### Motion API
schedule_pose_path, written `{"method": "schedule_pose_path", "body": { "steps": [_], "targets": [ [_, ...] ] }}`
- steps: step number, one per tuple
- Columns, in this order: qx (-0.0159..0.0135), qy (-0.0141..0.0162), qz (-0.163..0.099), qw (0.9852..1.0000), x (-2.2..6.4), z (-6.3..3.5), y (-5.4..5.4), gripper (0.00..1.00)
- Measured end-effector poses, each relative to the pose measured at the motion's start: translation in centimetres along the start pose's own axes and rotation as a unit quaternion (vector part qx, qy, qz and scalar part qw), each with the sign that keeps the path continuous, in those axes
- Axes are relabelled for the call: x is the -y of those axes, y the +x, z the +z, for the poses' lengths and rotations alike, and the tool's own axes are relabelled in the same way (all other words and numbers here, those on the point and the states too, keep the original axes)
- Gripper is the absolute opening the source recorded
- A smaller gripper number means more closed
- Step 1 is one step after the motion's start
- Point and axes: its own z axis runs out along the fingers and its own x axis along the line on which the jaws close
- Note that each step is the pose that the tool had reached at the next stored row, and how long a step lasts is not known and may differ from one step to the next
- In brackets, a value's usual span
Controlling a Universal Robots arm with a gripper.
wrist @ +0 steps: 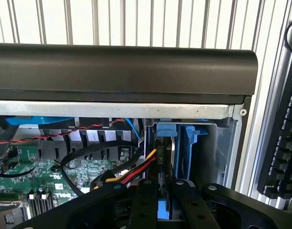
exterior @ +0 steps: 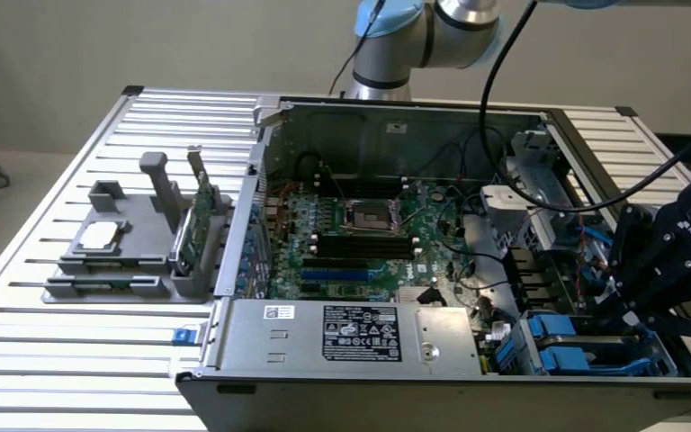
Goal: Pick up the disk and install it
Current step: 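Insert the first disk wire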
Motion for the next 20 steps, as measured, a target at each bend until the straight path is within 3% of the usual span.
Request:
{"method": "schedule_pose_path", "body": {
  "steps": [5, 13, 20],
  "targets": [
    [0.0000, -0.0002, 0.000, 1.0000, -0.02, 0.02, 0.00, 0.18],
    [-0.0002, 0.0001, 0.000, 1.0000, 0.00, -0.07, 0.00, 0.48],
    [-0.0004, 0.0002, 0.000, 1.0000, 0.09, -0.54, -0.02, 0.48]
  ]
}}
